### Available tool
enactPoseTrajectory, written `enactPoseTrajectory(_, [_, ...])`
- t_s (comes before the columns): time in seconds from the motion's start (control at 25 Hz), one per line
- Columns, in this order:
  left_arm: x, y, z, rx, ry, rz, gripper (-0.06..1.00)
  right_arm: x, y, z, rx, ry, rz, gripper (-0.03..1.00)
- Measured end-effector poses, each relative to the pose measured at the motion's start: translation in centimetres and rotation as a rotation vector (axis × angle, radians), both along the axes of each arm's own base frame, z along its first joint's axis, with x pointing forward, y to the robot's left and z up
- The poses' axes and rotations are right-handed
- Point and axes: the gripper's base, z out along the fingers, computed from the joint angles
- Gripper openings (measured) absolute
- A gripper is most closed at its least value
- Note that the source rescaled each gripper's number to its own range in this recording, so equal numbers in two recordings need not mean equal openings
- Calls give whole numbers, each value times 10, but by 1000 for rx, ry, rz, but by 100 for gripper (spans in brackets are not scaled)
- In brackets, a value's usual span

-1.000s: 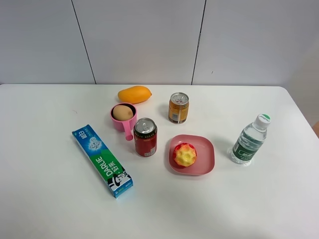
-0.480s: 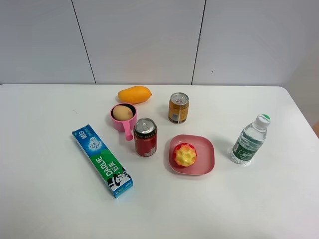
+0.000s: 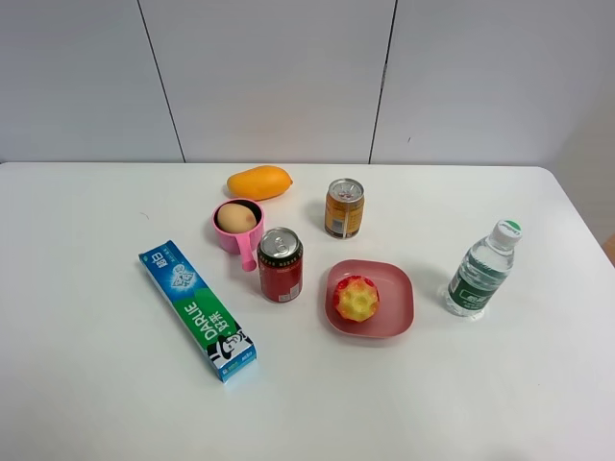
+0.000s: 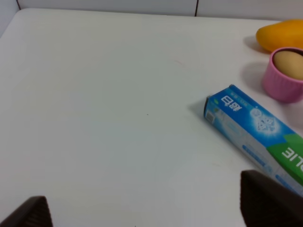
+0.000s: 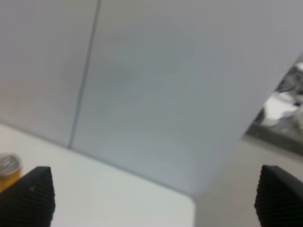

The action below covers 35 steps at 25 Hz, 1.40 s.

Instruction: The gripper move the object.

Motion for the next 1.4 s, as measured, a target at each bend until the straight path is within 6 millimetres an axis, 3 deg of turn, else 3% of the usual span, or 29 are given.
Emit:
enactPoseTrajectory(0.16, [0,0,0,0,0,0,100,-12,2,-20,44,41,83,97])
enactPoseTrajectory(0.4, [0,0,0,0,0,0,100,-21,7,-23,124,68,162,97])
enactPoseTrajectory(0.64, [0,0,0,0,0,0,100,-31,12,-24,200,59,-70,97])
enactPoseTrajectory(0.96, [0,0,0,0,0,0,100,-73,20,-33,297,-30,-136,97])
enactPoseTrajectory(1.16, [0,0,0,0,0,0,100,-70,23,-81,296,55,-195,97])
enactPoseTrajectory(1.4, [0,0,0,0,0,0,100,-41,27,-171,242,269,-276,97])
